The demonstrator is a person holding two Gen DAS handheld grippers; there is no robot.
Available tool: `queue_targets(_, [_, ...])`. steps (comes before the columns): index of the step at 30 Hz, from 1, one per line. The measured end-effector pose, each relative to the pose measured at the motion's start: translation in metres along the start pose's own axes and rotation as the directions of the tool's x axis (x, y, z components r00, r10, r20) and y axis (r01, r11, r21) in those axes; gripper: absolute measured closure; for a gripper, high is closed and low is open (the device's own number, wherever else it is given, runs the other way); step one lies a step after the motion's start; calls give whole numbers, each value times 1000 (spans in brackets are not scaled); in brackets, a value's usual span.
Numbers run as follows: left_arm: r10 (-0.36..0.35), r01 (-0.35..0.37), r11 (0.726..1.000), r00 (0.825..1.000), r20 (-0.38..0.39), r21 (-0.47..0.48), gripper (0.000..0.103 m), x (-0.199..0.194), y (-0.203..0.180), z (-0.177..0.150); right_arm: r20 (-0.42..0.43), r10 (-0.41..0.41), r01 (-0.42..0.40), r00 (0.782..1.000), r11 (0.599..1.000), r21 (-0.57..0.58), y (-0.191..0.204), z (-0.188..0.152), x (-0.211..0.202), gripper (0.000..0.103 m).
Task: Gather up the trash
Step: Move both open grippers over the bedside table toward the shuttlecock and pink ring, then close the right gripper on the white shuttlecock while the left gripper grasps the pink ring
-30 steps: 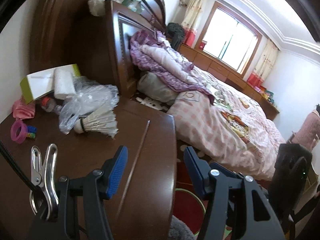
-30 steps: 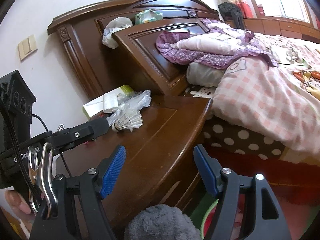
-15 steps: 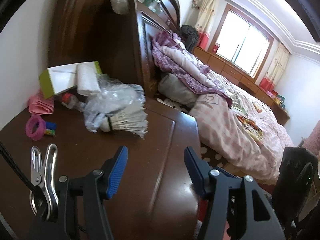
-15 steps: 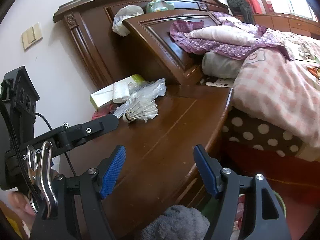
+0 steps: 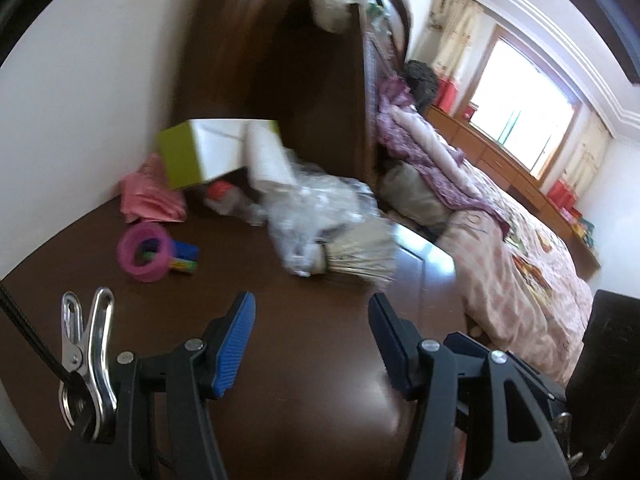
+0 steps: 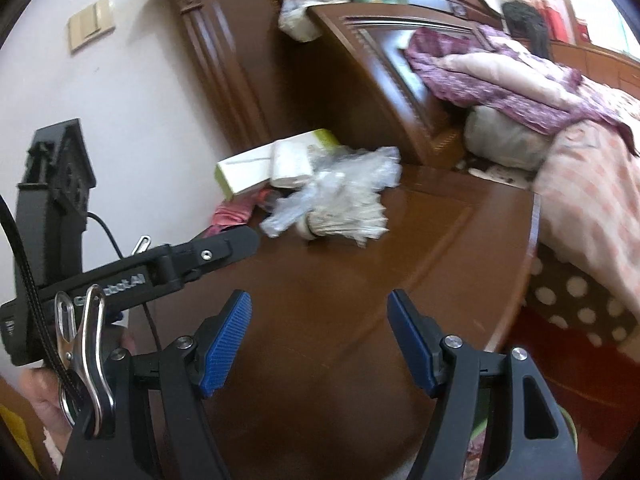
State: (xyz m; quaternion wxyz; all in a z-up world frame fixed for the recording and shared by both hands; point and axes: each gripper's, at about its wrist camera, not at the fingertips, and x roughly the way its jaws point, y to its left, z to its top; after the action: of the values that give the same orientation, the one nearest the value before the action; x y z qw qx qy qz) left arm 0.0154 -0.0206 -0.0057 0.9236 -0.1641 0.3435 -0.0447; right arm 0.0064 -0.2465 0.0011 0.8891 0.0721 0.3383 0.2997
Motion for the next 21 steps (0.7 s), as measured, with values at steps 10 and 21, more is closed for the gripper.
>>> queue_targets(10, [73,-73,994,997,-3,-84,38,-3,49,5,-55,74,-79,996,994,-79,41,15,42,31])
queue_targets(21, [164,-169,976,985,-52,-138,35,7,94,14,-121,53,-68,991,990,-125,58,31,74,31])
